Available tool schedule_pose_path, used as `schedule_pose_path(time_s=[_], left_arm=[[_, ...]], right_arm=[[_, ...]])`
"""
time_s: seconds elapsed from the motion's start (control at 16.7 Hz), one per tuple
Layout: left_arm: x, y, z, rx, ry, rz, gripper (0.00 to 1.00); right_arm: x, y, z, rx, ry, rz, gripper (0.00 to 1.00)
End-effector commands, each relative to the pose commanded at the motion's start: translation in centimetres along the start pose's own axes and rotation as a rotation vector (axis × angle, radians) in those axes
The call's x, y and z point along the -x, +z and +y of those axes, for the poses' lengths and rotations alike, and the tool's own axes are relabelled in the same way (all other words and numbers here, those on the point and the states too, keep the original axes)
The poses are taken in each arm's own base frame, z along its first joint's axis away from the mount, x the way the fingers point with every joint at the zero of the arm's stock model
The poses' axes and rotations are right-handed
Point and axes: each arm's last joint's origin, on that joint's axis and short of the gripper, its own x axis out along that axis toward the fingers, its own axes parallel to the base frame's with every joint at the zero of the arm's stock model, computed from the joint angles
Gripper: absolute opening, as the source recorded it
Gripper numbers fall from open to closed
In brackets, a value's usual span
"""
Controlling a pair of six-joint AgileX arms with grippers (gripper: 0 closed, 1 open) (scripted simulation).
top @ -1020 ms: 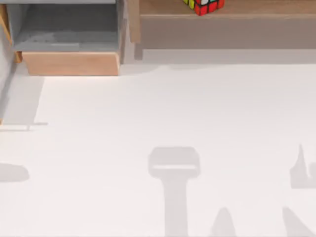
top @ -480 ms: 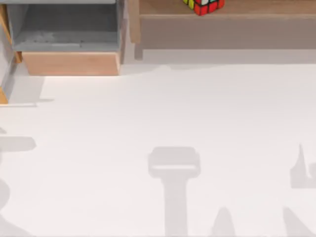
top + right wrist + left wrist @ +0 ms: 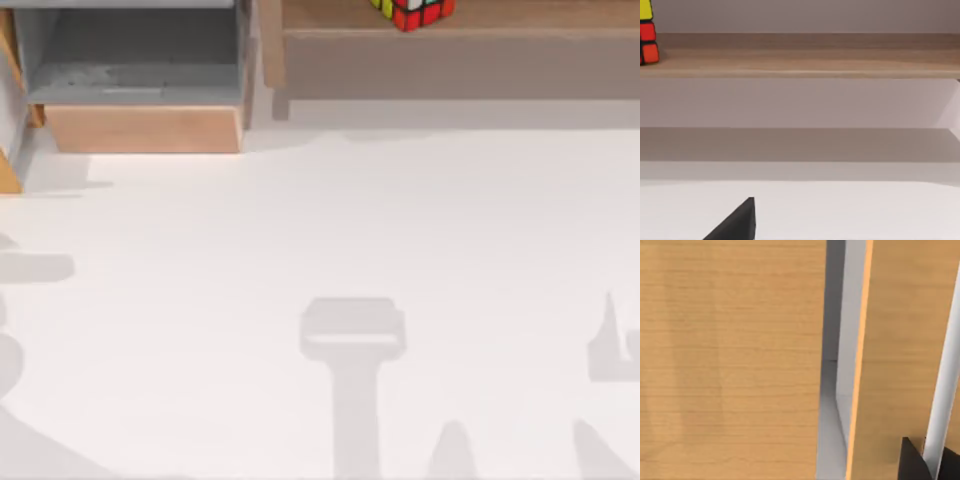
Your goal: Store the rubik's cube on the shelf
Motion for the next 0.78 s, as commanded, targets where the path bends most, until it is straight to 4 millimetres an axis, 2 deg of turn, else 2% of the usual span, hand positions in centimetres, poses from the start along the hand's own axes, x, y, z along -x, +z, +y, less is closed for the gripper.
schedule_pose_path(time_s=[0.3,0.6,0.78], left_arm=[[-3.6,0.2,0.2,0.003,0.000,-0.002,0.00],[-3.7,0.1,0.1,0.005,-0.003,0.003,0.00],[-5.1,-0.1,0.1,0.001,-0.002,0.006,0.00]], right_arm=[[0.0,0.0,0.0,0.000,0.000,0.000,1.00],[0.0,0.0,0.0,0.000,0.000,0.000,1.00],[0.0,0.0,0.0,0.000,0.000,0.000,1.00]])
